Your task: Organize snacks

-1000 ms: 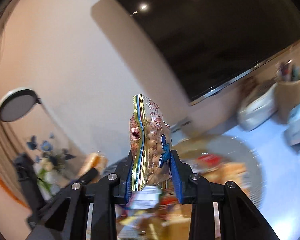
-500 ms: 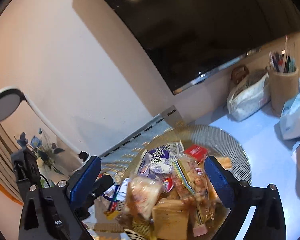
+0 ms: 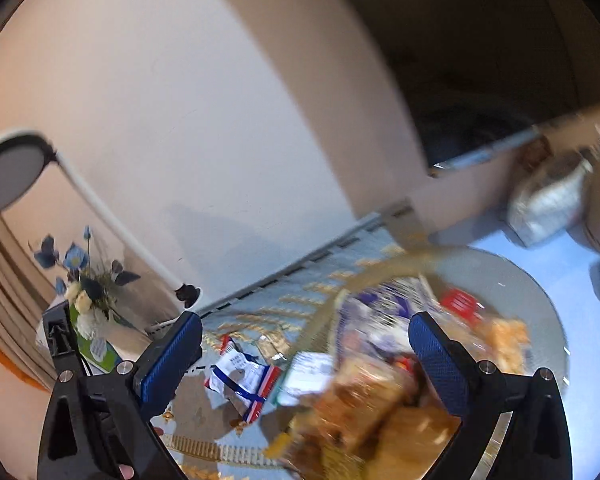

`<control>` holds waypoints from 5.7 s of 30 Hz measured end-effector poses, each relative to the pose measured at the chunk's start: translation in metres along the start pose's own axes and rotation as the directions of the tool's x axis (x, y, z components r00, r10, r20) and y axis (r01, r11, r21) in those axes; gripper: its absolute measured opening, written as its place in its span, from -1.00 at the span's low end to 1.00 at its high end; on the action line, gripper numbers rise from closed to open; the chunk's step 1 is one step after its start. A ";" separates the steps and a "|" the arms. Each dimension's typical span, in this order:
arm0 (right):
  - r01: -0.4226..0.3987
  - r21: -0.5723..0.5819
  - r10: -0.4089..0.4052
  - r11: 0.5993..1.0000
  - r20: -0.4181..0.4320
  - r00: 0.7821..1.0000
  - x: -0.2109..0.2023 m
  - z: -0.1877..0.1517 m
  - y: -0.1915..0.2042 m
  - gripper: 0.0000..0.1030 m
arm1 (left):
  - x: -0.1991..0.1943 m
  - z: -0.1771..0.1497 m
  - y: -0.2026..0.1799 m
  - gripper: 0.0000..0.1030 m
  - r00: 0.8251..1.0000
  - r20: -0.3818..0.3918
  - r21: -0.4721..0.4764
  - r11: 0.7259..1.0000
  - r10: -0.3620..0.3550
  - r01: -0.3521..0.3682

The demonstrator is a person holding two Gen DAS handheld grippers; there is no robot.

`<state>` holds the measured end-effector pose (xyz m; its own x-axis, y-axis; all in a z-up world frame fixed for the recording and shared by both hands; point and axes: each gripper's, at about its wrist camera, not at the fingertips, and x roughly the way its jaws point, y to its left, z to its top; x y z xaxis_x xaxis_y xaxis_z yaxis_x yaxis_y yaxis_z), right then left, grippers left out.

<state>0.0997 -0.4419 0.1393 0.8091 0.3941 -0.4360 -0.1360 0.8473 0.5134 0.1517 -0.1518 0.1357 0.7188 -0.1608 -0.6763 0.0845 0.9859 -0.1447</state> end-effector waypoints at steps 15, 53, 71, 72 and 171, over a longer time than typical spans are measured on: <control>0.046 -0.321 -0.216 0.946 -0.518 0.828 0.208 -0.021 0.084 0.57 | 0.063 -0.045 0.039 0.98 0.987 -0.138 -0.009 0.997 -0.083 0.083; -0.033 -0.543 -0.390 0.839 -0.643 0.659 0.234 -0.139 0.156 -0.16 | 0.019 -0.100 0.114 0.36 0.990 -0.139 0.058 0.998 0.008 0.000; -0.008 -0.512 -0.170 0.859 -0.301 0.938 0.164 -0.220 0.132 0.64 | 0.043 -0.100 0.141 0.99 0.970 -0.184 0.097 0.985 0.161 -0.145; 0.019 -0.489 -0.191 0.872 -0.306 0.933 0.167 -0.217 0.119 1.00 | 0.044 -0.099 0.140 0.99 0.970 -0.185 0.091 0.986 0.157 -0.142; 0.079 -0.138 -0.105 0.987 -0.196 0.975 0.024 0.050 -0.049 -0.16 | -0.005 0.019 -0.105 0.22 0.947 -0.087 0.109 0.942 -0.310 0.318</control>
<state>0.1541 -0.4917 0.1412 0.6909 0.3651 -0.6240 -0.1496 0.9167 0.3706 0.1518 -0.2538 0.1679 0.5944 -0.4616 -0.6585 0.3832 0.8825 -0.2728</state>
